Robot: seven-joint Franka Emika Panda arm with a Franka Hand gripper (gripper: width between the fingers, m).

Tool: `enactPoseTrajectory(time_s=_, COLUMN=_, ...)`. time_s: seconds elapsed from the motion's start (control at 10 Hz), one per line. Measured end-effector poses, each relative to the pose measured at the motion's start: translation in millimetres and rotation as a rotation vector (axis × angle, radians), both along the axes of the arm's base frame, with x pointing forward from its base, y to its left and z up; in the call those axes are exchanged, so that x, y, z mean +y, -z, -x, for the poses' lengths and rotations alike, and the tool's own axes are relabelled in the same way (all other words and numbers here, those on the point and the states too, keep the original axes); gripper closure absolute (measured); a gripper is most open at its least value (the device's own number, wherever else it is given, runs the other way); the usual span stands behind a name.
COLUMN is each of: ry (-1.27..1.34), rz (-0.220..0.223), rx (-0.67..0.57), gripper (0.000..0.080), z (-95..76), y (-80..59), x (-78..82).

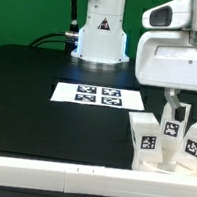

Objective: Assemble stool

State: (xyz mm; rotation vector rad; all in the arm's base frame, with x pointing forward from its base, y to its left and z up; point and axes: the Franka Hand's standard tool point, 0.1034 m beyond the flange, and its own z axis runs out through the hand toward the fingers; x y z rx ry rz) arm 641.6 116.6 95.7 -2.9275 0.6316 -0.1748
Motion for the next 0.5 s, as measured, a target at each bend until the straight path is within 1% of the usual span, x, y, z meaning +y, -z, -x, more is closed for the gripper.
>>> enactPoseTrajectory(time_s=0.1, ry=-0.031, rz=0.01, rx=-0.028, gripper=0.0151, z=-0.8, y=-0.9, x=-0.8)
enactPoseTrajectory(time_s=0.2, ry=-0.1, rz=0.032, rx=-0.033, gripper=0.0151, z=-0.8, y=-0.2, x=-2.8)
enactPoseTrajectory(time_s=0.3, ry=-0.214, rz=0.064, rx=-0.042, gripper=0.0151, z=-1.3, y=0.2, x=-6.3)
enactPoseTrajectory(time_s=0.4, ry=-0.269, rz=0.083, rx=-0.044, gripper=0.0151, z=-1.0, y=1.0, x=-7.0)
enactPoseTrajectory(time_s=0.5, ry=-0.507, rz=0.147, rx=-0.057, gripper=0.0151, z=0.2, y=3.4, x=-3.7)
